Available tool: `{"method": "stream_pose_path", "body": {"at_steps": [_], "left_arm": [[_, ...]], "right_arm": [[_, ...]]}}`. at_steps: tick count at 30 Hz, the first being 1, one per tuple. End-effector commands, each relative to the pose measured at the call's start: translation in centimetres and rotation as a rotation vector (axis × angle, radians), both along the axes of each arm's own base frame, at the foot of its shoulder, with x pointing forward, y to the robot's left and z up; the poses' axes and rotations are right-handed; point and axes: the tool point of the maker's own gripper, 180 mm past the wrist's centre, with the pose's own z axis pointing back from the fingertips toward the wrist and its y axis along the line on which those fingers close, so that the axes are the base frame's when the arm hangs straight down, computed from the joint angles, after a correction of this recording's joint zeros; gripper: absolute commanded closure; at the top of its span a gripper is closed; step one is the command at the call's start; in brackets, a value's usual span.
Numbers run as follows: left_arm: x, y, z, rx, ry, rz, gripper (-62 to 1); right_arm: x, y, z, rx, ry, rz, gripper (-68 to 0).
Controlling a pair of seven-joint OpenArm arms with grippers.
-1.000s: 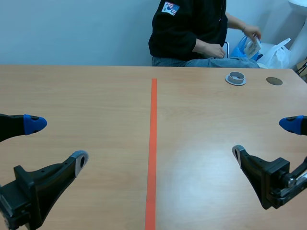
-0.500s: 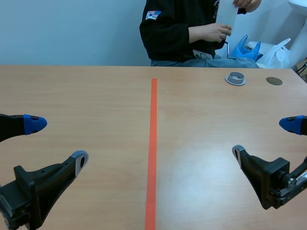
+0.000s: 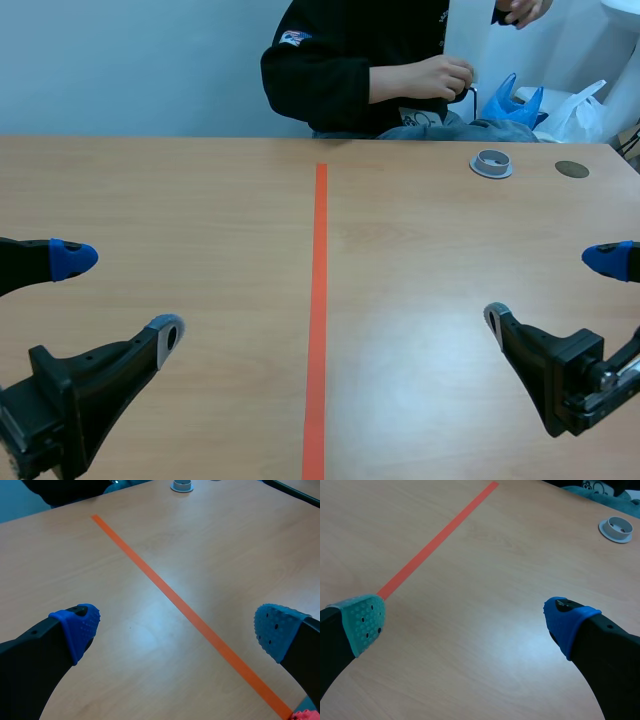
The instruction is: Sort the leaf by its shape. The table is split by an orange tape line. A compound leaf with several leaflets goes to the left side, a simple leaf with one blade goes to the right side. Return to the home posture when a red brick is placed on the table.
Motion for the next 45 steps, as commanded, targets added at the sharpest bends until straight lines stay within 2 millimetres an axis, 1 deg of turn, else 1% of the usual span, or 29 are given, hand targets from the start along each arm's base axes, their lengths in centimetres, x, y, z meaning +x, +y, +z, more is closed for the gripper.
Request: {"method": "stream_pose_path", "body": {"at_steps": [1,33,41,45], "left_arm": [[0.14,-0.24,0.9,-0.019,-0.027,-0.001,-62.3],[0.13,-0.24,0.89,-0.019,-0.026,-0.001,-62.3],[0.13,-0.24,0.89,-0.019,-0.026,-0.001,-62.3],[0.13,-0.24,0.89,-0.019,-0.026,-0.001,-62.3]], "right_arm": [[0.45,-0.16,0.71,0.004,-0.027,-0.003,-67.9],[0.44,-0.16,0.69,0.003,-0.026,-0.003,-67.9],[0.32,-0.16,0.33,-0.006,-0.007,0.001,-67.9],[0.32,0.55,0.43,-0.005,-0.004,0.047,-67.9]]}}
